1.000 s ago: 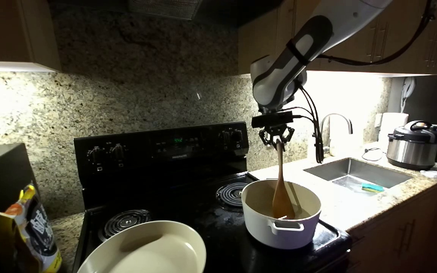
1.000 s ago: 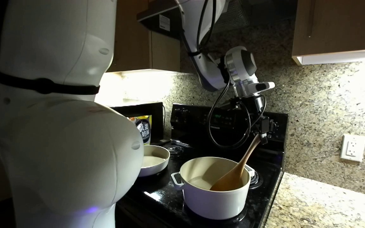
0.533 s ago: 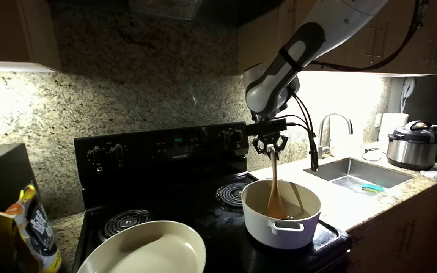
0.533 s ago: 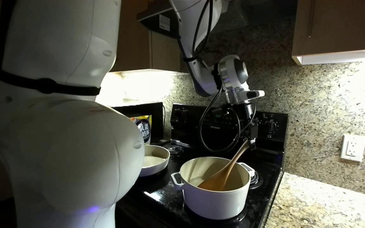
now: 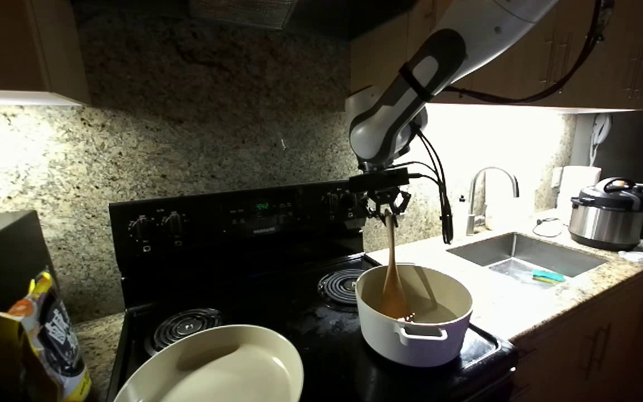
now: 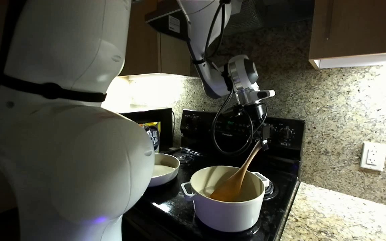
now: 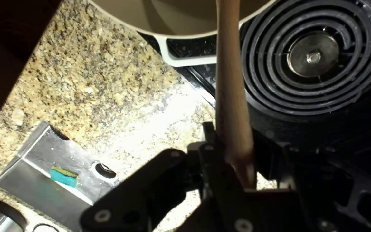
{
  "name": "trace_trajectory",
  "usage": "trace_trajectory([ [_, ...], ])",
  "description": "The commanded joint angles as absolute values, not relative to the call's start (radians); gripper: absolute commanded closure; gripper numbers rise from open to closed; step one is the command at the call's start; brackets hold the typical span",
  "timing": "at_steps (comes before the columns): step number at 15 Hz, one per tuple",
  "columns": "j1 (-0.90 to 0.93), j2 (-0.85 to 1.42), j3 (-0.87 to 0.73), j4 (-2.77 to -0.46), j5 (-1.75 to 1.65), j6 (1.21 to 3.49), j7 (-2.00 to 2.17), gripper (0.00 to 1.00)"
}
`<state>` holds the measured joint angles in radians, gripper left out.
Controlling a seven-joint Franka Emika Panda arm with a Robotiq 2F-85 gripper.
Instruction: Stir in the pot with the wooden spoon
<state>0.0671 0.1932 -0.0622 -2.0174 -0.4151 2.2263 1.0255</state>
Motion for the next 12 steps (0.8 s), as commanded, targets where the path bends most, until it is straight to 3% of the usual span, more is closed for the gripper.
trace_trajectory([
  [1, 0.049, 0.166, -0.092, -2.007, -0.453, 2.197, 1.004, 0.92],
  [12, 0.05, 0.197, -0.078, -2.033, -0.395, 2.203, 0.997, 0.92],
])
